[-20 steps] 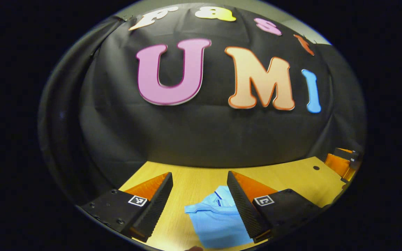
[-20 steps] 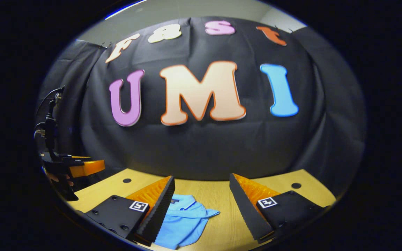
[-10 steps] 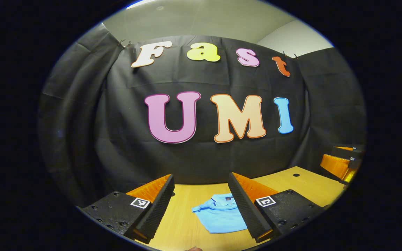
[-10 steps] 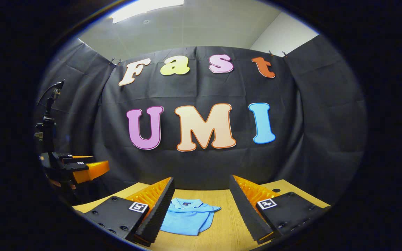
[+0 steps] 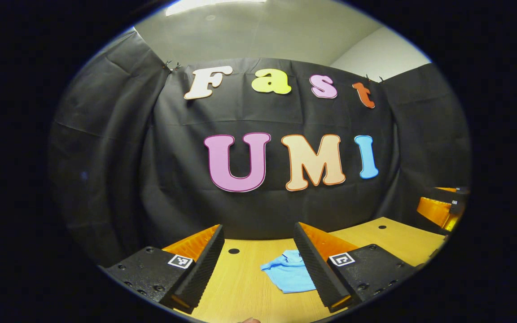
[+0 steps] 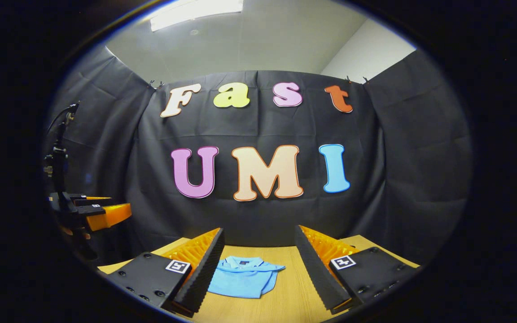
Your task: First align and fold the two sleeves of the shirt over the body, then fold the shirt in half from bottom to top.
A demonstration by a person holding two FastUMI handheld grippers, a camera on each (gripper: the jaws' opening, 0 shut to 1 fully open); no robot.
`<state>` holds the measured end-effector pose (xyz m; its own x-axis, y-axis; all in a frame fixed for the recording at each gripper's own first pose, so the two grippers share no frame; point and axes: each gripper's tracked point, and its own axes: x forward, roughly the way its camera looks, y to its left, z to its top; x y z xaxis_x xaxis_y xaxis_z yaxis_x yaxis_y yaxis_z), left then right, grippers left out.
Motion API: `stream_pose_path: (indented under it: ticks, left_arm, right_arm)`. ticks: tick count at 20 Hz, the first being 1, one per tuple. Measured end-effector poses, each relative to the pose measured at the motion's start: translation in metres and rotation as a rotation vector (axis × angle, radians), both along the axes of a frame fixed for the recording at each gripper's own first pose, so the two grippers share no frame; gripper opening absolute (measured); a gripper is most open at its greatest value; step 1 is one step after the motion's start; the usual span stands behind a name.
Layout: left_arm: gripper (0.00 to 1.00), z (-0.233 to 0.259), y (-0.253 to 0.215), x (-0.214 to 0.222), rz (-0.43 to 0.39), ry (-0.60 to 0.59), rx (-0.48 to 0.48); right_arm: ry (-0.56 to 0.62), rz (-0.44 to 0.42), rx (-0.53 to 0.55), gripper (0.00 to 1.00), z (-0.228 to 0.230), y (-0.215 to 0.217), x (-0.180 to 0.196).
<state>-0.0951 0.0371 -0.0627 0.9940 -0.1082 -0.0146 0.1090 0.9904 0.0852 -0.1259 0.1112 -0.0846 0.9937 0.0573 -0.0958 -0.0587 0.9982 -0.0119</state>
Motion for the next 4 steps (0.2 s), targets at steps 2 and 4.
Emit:
stream_pose_path:
  ticks: [2, 4]
  left_arm:
    - [0.94, 0.0075, -0.0026, -0.0025, -0.008, -0.020, 0.007]
    - [0.98, 0.0115, -0.0069, -0.0047, -0.017, -0.025, -0.002]
  right_arm:
    - [-0.016, 0.004, -0.003, 0.97, 0.0075, 0.0018, -0.0013]
    - [-0.022, 0.006, 0.000, 0.97, 0.0134, 0.0025, -0.0019]
